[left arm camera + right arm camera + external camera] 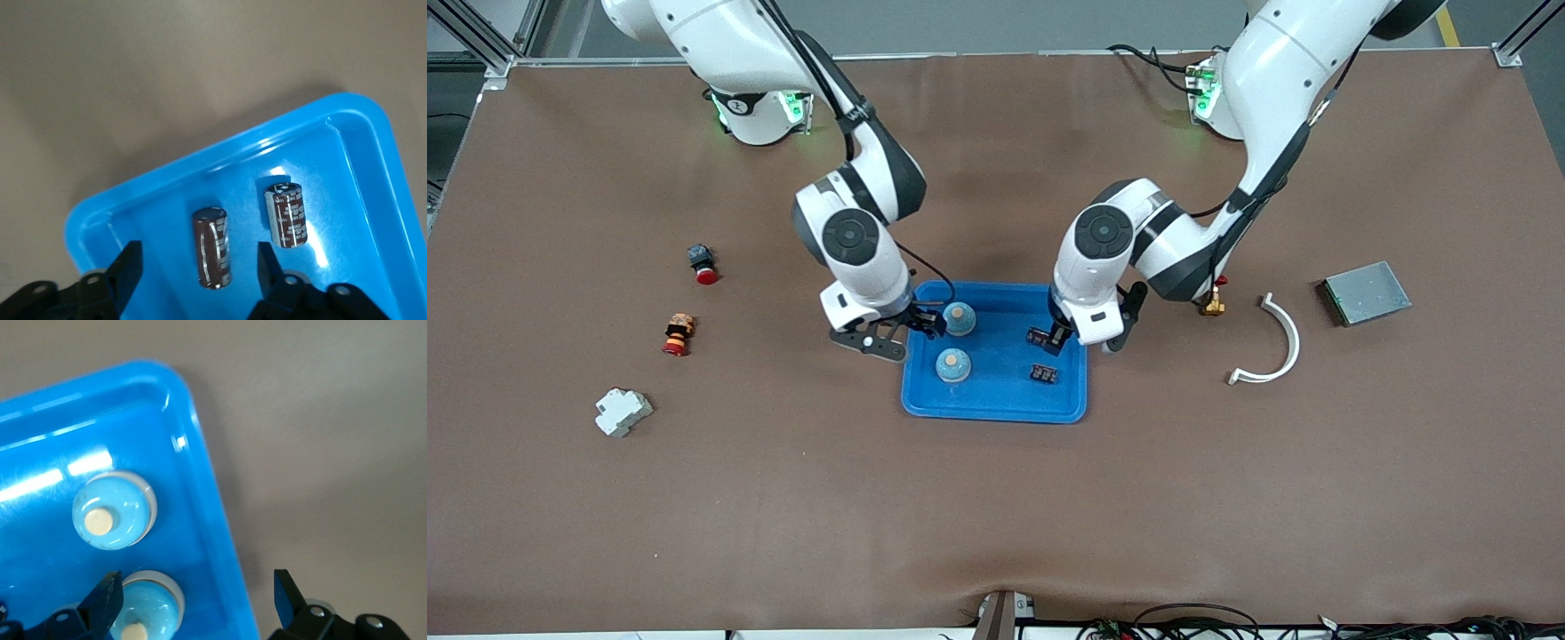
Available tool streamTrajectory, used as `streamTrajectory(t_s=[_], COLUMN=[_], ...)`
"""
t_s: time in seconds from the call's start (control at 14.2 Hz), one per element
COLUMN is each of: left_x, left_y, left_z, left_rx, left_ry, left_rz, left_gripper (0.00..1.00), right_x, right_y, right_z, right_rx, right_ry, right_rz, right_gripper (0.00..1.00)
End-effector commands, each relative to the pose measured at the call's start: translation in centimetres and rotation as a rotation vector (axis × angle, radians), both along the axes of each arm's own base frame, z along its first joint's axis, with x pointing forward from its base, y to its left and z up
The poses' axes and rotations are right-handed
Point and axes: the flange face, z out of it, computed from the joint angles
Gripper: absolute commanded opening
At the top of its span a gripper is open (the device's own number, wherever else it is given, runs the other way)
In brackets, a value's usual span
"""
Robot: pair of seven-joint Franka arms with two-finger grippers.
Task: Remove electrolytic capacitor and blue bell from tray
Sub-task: 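Grasp the bell with the right gripper while the left gripper grasps capacitor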
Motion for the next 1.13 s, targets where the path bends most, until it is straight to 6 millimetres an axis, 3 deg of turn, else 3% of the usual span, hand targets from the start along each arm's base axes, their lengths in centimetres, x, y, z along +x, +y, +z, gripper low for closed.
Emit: streamTrajectory(t_s=[0.0, 0.49, 0.78, 0.92, 1.06], left_x=[0.8, 0.2, 0.1, 0.1, 0.2], left_y=[-1.8, -2.5, -2.5, -2.5, -2.5], left_z=[-2.5, -4.9, -5.4, -5.4, -4.9], left_rx=[-0.011, -0.011, -0.011, -0.01, -0.012], left_ry=[-0.009, -0.014, -0.008, -0.009, -0.016], left_rz=[0.029, 0.06, 0.06, 0.059, 0.057], left_gripper=[0.72, 0.6, 0.47, 0.34, 0.04], right_x=[-0.9, -2.9, -3.1, -3.1, -3.0], right_y=[2.9, 6.1, 6.6, 6.6, 6.7], right_z=[-1.5, -3.7, -4.9, -4.9, -5.0], right_rx=[0.016, 0.005, 0.0, 0.0, -0.002], right_ry=[-0.019, -0.01, -0.01, -0.01, -0.013], right_rz=[-0.034, -0.047, -0.04, -0.038, -0.034], right_gripper=[1.0, 1.0, 1.0, 1.0, 1.0])
